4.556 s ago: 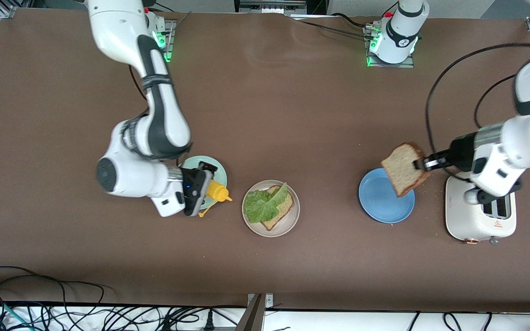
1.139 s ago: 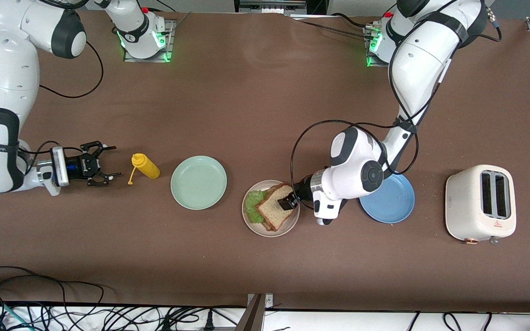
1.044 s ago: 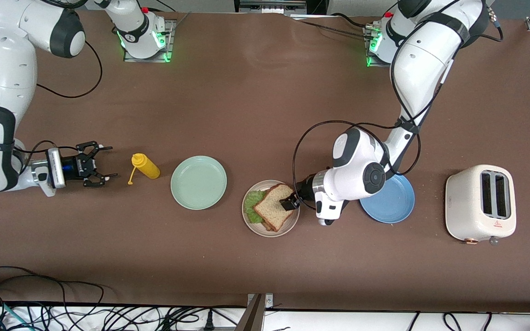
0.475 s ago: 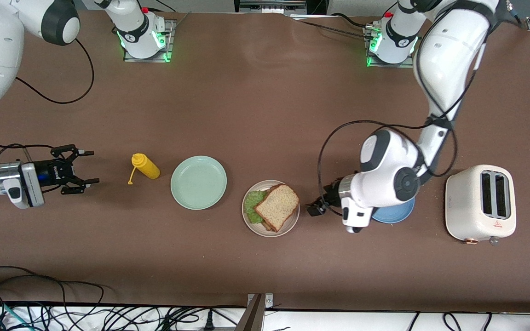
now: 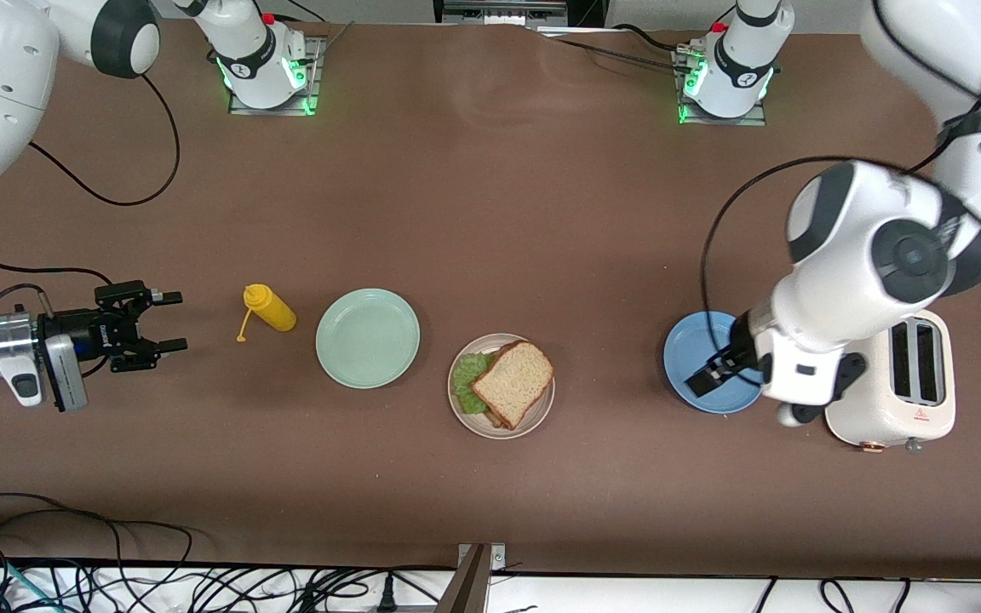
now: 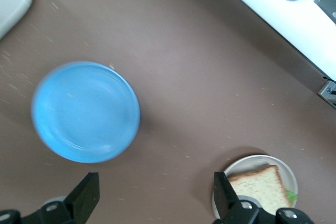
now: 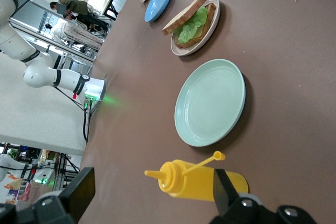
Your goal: Make sandwich on beige plate with both arms
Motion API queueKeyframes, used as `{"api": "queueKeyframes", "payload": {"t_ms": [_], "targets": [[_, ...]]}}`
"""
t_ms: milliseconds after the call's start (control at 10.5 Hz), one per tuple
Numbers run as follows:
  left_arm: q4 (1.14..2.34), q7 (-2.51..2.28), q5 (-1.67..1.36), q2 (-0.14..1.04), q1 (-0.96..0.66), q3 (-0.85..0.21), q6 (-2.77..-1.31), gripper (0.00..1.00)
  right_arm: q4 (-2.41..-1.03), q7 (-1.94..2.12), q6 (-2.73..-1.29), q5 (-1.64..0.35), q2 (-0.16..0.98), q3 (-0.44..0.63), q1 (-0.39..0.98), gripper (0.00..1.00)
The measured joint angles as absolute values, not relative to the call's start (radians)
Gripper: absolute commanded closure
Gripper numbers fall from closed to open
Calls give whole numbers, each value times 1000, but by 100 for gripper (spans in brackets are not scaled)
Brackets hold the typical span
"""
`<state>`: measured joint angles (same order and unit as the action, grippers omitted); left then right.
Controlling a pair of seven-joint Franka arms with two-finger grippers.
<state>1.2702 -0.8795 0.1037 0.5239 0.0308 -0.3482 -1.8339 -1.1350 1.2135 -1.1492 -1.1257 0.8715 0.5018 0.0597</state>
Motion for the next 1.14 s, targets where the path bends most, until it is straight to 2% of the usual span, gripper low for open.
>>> {"api": "queueKeyframes", "payload": {"t_ms": [285,475,854,1139], "targets": [[1270,-568,109,403,132,-343,-1710,3,-1113,1090,-1200,-1114,863,501,121,0],[1270,-351,109,341,171,-341,-1591,0,-1125,983,-1302,-965,792,452,152,0],[1277,-209,43,283,226,-342,-1504,0,-1348,657,-1517,-510,480,234,161,0],[1304,-184,34,291,259,-342,-1532,6,-1529,429,-1656,-228,298,157,163,0]]}}
